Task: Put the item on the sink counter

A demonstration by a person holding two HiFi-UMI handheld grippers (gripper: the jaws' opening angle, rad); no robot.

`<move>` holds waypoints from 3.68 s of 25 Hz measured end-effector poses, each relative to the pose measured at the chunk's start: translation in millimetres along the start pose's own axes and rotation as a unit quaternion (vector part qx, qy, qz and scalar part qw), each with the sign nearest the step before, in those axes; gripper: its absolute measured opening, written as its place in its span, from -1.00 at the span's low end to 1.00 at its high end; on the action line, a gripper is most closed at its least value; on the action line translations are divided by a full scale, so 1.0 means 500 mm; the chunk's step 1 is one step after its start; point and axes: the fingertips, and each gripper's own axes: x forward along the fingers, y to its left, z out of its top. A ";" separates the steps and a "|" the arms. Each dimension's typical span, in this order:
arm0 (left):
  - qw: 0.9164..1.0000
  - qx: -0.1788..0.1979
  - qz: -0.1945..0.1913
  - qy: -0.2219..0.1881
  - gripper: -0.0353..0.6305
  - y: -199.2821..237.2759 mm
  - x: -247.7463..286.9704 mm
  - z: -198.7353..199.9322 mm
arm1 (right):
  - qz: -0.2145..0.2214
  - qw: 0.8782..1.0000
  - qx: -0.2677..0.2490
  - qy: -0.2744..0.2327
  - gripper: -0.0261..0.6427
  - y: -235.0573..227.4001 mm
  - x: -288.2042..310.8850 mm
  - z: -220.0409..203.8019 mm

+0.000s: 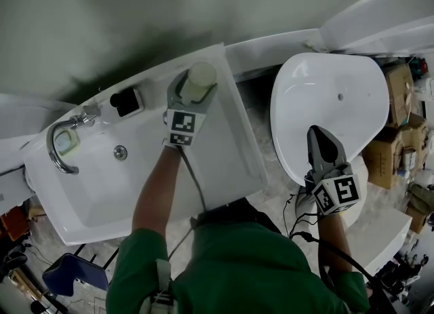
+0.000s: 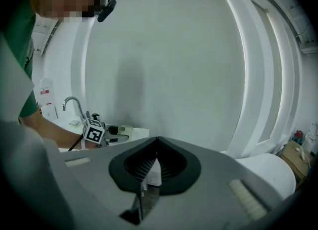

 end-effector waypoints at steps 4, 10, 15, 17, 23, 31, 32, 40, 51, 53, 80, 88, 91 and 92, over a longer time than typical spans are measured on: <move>1.000 -0.001 0.001 0.011 0.17 0.004 -0.003 -0.019 | -0.003 1.000 -0.002 -0.003 -0.93 0.000 -0.005 0.000; 0.999 0.009 -0.010 0.041 0.18 -0.010 -0.023 -0.037 | -0.002 1.000 0.013 -0.016 -0.93 0.005 -0.011 0.010; 0.999 -0.003 -0.008 0.042 0.20 -0.012 -0.044 -0.031 | 0.005 0.999 0.018 -0.028 -0.93 0.019 -0.019 0.021; 0.999 -0.009 -0.008 0.044 0.20 -0.015 -0.064 -0.029 | 0.005 0.999 0.018 -0.036 -0.93 0.024 -0.028 0.028; 0.998 -0.048 0.005 0.041 0.03 -0.026 -0.158 0.007 | 0.007 0.997 0.028 -0.067 -0.93 0.030 -0.055 0.062; 0.993 -0.065 0.097 0.005 -0.63 -0.024 -0.322 0.141 | 0.038 0.992 0.012 -0.121 -0.93 0.056 -0.080 0.133; 0.992 -0.060 0.108 0.002 -0.70 -0.028 -0.338 0.161 | 0.044 0.991 0.011 -0.129 -0.93 0.058 -0.082 0.144; 0.987 -0.020 0.160 -0.026 -0.90 -0.092 -0.415 0.315 | 0.064 0.981 0.007 -0.183 -0.93 0.034 -0.111 0.224; 0.973 0.007 0.212 -0.088 -0.90 -0.151 -0.472 0.473 | 0.094 0.967 -0.010 -0.238 -0.93 0.020 -0.150 0.322; 0.970 0.013 0.222 -0.097 -0.90 -0.155 -0.482 0.494 | 0.092 0.965 -0.010 -0.245 -0.93 0.013 -0.157 0.333; 0.954 0.039 0.241 -0.171 -0.90 -0.158 -0.533 0.590 | 0.124 0.955 -0.038 -0.267 -0.93 0.035 -0.146 0.386; 0.955 0.044 0.242 -0.167 -0.90 -0.163 -0.532 0.590 | 0.125 0.955 -0.037 -0.266 -0.93 0.031 -0.146 0.385; 0.954 0.044 0.246 -0.166 -0.90 -0.162 -0.535 0.587 | 0.126 0.954 -0.039 -0.268 -0.93 0.036 -0.148 0.383; 0.954 0.044 0.247 -0.165 -0.90 -0.163 -0.537 0.586 | 0.127 0.954 -0.038 -0.268 -0.93 0.037 -0.149 0.382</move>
